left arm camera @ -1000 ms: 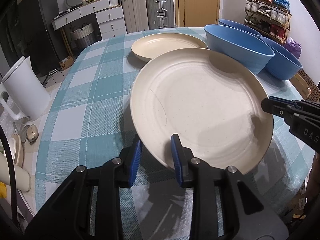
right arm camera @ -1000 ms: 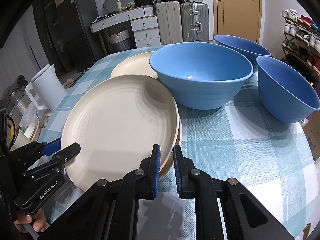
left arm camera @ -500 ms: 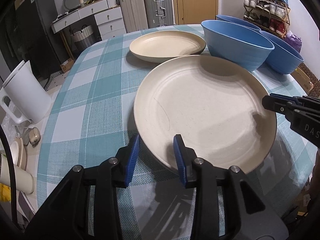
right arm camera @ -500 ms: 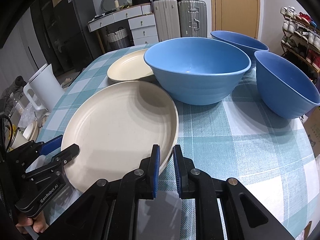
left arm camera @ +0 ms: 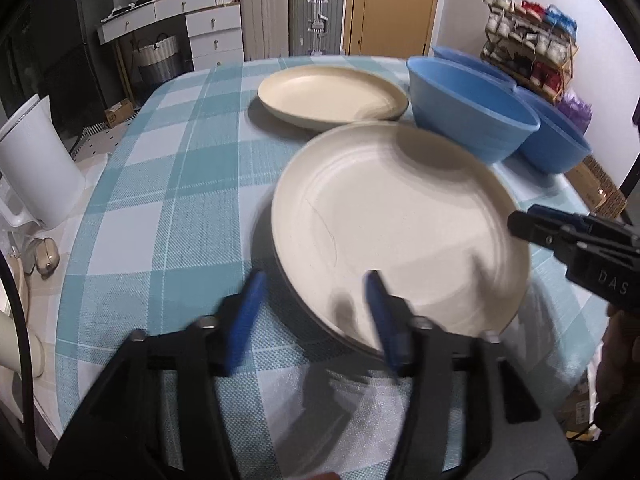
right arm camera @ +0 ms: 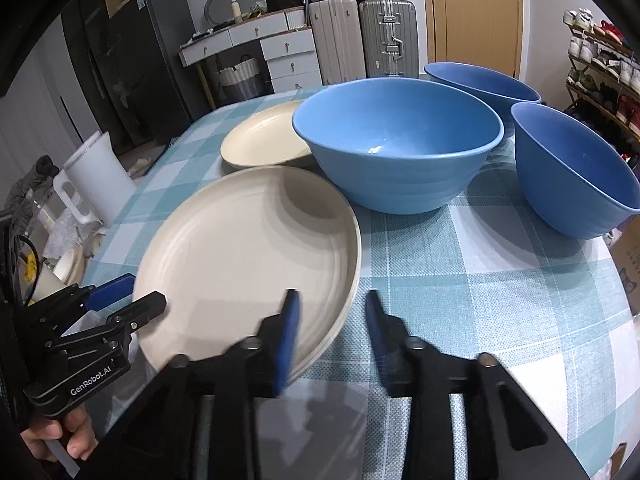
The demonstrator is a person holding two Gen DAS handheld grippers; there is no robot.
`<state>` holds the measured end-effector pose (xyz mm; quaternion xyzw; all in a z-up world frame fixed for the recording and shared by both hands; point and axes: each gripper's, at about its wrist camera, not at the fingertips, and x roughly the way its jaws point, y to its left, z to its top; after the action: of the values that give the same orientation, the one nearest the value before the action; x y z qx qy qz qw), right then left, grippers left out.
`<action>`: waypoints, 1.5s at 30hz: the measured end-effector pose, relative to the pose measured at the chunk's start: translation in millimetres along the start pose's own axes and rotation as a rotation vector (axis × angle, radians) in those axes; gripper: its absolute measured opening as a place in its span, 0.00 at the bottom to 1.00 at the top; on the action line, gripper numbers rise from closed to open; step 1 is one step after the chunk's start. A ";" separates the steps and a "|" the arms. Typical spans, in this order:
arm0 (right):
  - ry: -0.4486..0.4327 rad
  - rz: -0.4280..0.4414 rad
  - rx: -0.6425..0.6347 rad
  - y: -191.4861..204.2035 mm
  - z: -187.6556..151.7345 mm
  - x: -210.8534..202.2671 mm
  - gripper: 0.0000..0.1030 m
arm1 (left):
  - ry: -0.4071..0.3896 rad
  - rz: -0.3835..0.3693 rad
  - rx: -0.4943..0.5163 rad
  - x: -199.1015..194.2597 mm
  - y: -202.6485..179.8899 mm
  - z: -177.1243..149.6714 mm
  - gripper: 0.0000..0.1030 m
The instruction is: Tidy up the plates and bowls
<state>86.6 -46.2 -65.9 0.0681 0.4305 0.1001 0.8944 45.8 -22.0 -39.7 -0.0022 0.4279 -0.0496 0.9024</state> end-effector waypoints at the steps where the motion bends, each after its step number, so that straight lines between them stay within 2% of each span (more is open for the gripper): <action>1: -0.007 0.012 0.003 -0.2 1.0 -3.0 0.51 | -0.013 -0.011 -0.013 -4.4 3.6 2.1 0.77; 4: -0.029 0.038 -0.003 2.1 5.0 -12.1 0.67 | -0.043 -0.041 -0.040 -15.7 12.7 6.8 0.80; 5: -0.041 0.052 -0.005 3.1 6.5 -16.1 0.77 | -0.047 -0.049 -0.045 -18.5 15.4 8.3 0.82; 6: -0.055 0.061 -0.005 4.3 8.1 -20.5 0.85 | -0.051 -0.055 -0.050 -21.2 17.5 9.5 0.88; 7: -0.065 0.064 -0.006 5.3 9.8 -24.4 0.88 | -0.062 -0.064 -0.060 -25.6 21.1 11.2 1.00; 10: -0.096 0.075 -0.018 9.2 15.5 -35.6 0.98 | -0.089 -0.079 -0.080 -37.2 27.1 14.9 0.99; 23: -0.191 0.110 -0.096 14.9 50.2 -84.2 0.99 | -0.155 -0.058 -0.127 -70.3 45.7 28.1 0.99; 32: -0.233 0.127 -0.135 12.3 85.1 -117.7 0.99 | -0.203 -0.044 -0.141 -92.3 48.1 52.3 0.99; 45: -0.250 0.142 -0.212 26.5 133.7 -130.6 0.99 | -0.224 -0.023 -0.150 -99.4 53.6 93.5 0.99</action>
<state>108.7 -56.3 121.3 0.0154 0.2973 0.1988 0.9337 60.2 36.9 93.8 -0.0802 0.3272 -0.0272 0.9412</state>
